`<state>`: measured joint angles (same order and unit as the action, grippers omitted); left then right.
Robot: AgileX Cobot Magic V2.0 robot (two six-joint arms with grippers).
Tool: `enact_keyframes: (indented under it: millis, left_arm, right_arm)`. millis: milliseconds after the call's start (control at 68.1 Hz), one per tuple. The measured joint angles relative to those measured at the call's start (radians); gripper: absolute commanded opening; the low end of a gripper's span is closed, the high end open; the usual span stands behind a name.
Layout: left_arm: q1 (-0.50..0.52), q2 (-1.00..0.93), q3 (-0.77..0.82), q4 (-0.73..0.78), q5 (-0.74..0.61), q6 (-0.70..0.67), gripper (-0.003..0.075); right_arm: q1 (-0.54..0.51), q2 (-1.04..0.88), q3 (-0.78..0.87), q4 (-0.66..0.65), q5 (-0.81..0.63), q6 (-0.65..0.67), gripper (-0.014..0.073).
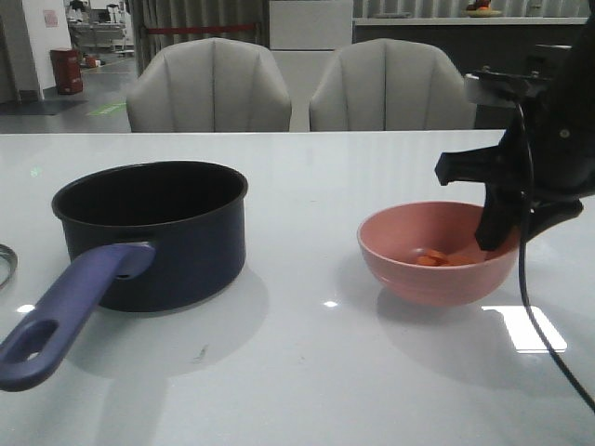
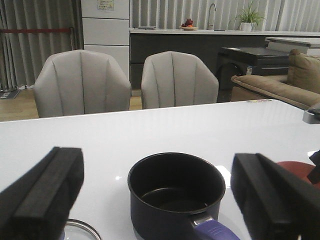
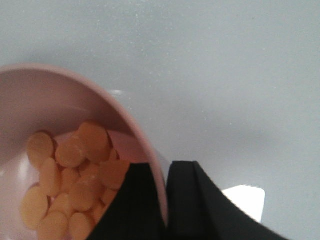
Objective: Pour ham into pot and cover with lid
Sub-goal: 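Lower the right gripper to the pink bowl rim and grasp it, then lift the pink bowl and carry it over the saucepan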
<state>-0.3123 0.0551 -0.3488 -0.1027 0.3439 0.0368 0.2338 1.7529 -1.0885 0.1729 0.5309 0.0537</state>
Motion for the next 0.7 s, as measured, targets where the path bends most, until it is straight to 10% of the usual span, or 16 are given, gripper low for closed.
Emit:
enact_keyframes:
  millis: [705]
  left_arm:
    - [0.000,0.000,0.000,0.000,0.002,0.000,0.0636]
  right_arm:
    - [0.362,0.212,-0.760,-0.004,0.331,-0.014,0.0138]
